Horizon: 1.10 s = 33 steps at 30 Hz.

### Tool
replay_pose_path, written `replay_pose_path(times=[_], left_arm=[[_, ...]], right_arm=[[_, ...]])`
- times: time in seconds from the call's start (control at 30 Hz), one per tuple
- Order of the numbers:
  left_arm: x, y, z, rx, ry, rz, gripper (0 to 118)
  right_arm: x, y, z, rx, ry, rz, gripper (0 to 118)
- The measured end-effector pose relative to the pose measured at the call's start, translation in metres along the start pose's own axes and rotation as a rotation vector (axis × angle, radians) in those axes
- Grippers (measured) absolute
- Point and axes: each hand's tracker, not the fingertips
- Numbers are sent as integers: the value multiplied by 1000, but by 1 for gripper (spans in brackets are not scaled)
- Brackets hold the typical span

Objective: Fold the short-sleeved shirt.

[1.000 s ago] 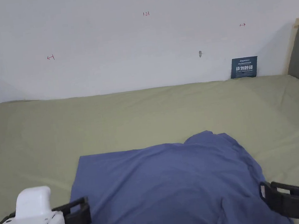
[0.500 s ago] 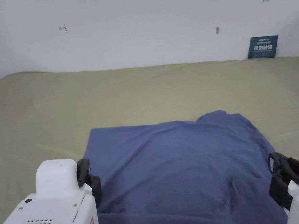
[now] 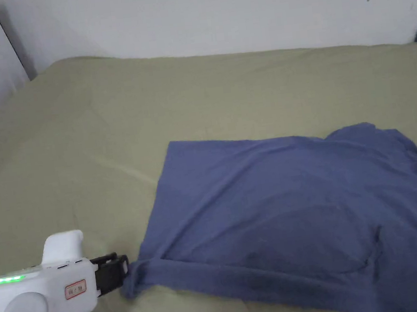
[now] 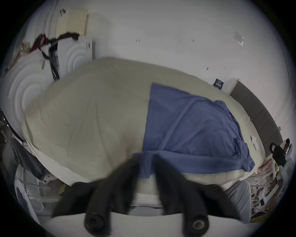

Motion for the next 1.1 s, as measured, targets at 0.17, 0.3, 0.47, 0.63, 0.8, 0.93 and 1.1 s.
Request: replay_pose_path(times=[0.17,0.3,0.47,0.63,0.8,0.93,1.1], left_arm=[[-2,12,-51,-122,55,1,117],[3,9,-82,-195,93,-19,95],[8,7,-57,-124,35,-38,0],[15,7,-49,-103,37,-46,0],[18,5,-44,-92,43,-37,0],[23,1,-40,-86,54,-56,0],[23,-1,-41,-88,62,-44,0]], right_arm=[[3,-4,-10,-44,9,-10,2],[12,-8,-16,-79,-1,-25,2],[35,-9,-21,-127,-18,-44,2],[67,-8,-26,-184,-53,-31,2],[108,-16,-37,-278,-94,-53,3],[129,-31,-54,-449,-71,-59,114],[133,-61,-68,-535,-57,-70,105]])
